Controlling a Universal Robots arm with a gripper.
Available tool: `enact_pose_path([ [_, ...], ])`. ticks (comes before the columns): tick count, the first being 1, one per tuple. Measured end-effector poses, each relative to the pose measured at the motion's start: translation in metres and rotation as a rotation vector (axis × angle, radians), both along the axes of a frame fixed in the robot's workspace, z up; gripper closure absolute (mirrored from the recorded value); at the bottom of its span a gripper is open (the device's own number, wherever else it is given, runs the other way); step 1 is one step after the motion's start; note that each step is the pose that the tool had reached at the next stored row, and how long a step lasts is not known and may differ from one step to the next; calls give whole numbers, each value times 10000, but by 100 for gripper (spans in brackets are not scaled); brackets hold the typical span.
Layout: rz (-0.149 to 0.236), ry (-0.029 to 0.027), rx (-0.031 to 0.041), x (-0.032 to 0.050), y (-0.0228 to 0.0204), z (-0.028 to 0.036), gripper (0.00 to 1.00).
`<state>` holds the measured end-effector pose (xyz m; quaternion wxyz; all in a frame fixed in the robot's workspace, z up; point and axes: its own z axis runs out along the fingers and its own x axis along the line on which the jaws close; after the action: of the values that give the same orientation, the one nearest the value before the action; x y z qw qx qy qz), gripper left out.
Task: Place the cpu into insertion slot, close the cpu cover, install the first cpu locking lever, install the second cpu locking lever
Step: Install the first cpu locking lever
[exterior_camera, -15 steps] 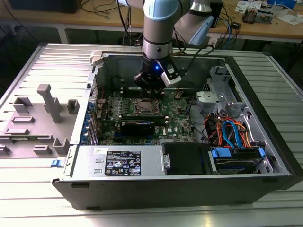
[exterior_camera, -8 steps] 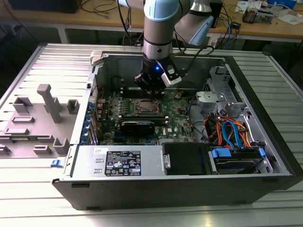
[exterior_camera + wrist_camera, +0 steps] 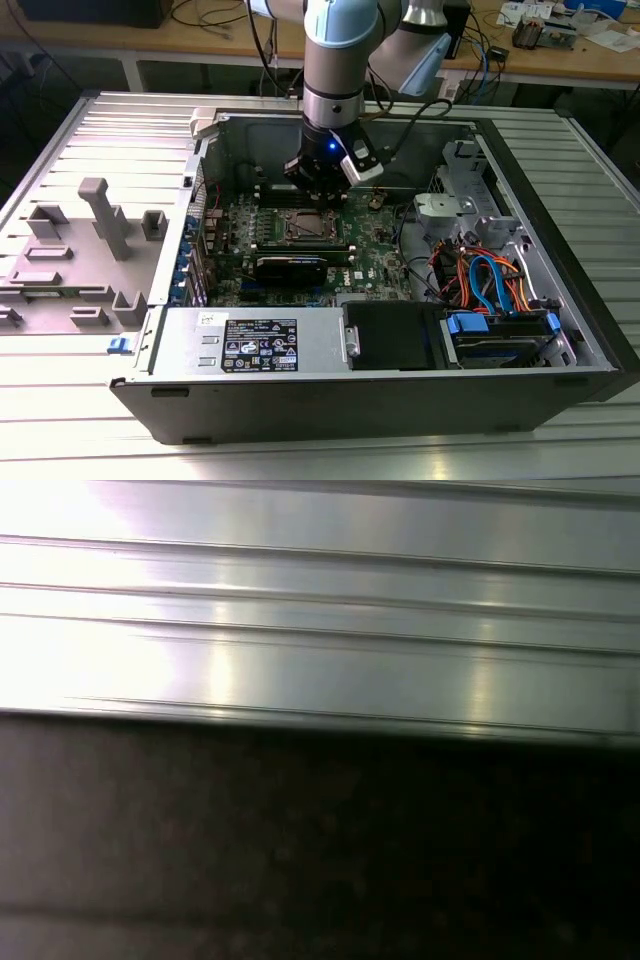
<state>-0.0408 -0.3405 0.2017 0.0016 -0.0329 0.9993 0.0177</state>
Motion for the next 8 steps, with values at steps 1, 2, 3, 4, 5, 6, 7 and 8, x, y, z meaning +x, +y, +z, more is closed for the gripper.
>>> enact_pose_path([
  [1,0,-1,1,0,0,4,89],
  [2,0,-1,6,0,1,11,89],
  [3,0,-3,13,1,2,24,89],
  [4,0,-2,23,1,2,31,89],
  [5,1,4,42,0,1,38,89],
  [6,0,3,57,0,1,43,89],
  [7,-1,3,61,0,1,51,89],
  [8,0,3,63,0,1,51,89],
])
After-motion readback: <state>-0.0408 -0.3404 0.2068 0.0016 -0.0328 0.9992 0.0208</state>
